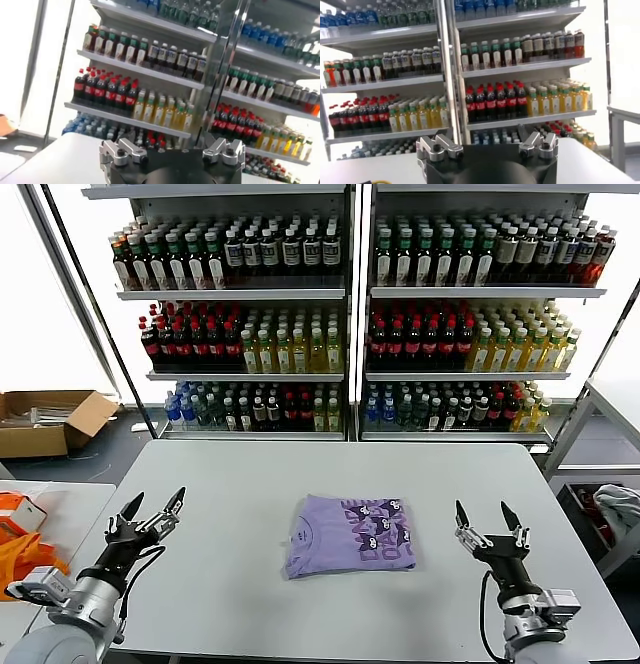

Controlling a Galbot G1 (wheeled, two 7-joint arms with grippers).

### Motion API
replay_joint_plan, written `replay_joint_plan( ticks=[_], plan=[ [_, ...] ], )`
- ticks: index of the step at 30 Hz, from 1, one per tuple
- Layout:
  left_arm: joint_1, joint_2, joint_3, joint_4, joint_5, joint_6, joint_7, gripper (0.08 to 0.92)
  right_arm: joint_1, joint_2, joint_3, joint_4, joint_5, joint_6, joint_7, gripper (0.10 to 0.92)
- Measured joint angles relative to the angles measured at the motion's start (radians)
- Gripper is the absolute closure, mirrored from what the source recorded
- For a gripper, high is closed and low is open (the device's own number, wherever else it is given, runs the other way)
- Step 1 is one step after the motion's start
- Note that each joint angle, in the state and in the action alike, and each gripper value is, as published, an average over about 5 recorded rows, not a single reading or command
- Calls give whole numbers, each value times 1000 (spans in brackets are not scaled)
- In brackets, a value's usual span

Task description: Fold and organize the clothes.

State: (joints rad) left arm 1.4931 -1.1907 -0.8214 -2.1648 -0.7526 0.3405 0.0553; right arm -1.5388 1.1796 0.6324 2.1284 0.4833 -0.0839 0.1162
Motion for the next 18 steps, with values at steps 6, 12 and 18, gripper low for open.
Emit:
replay_joint_plan(
  ticks=[6,12,18],
  plan=[
    [28,-9,-26,-7,23,-10,20,177,-38,13,42,19,-7,1,-13,203],
    [39,-3,-36,-9,36,-13,29,177,-53,16,49,25,-17,3,-14,203],
    [42,-10,-40,-13,44,-14,33,177,-57,20,44,27,-24,3,-16,203]
  ],
)
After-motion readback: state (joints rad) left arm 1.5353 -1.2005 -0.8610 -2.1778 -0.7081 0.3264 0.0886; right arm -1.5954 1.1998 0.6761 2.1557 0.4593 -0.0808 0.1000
